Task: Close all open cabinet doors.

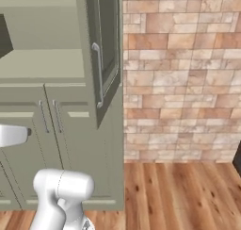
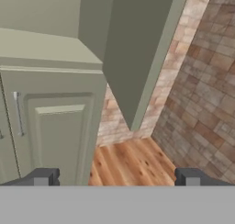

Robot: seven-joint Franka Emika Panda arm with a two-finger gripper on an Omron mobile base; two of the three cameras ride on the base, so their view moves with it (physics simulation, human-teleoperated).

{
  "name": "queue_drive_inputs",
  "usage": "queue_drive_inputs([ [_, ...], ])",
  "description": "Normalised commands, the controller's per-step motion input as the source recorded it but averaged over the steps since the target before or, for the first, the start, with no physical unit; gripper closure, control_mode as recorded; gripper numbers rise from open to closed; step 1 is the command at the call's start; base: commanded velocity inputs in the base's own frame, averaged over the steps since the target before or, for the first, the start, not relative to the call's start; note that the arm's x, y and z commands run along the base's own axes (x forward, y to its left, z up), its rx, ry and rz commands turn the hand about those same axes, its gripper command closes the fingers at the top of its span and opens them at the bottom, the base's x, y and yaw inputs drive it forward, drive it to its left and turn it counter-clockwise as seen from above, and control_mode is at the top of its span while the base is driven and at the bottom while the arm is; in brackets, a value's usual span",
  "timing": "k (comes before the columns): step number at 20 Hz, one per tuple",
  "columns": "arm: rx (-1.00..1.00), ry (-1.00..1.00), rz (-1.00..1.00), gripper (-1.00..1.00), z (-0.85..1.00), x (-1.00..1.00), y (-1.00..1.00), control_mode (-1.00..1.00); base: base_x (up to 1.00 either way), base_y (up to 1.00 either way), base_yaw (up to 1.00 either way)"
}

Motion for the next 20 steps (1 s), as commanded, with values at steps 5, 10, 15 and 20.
queue_drive_inputs([
  [5,0.0,0.0,0.0,-1.0,0.0,0.0,0.0,1.0,0.04,0.01,0.05],
  [10,0.0,0.0,0.0,-1.0,0.0,0.0,0.0,1.0,0.14,0.11,0.0],
  [15,0.0,0.0,0.0,-1.0,0.0,0.0,0.0,1.0,0.19,0.01,0.0],
  [20,0.0,0.0,0.0,-1.0,0.0,0.0,0.0,1.0,0.34,0.0,0.1],
])
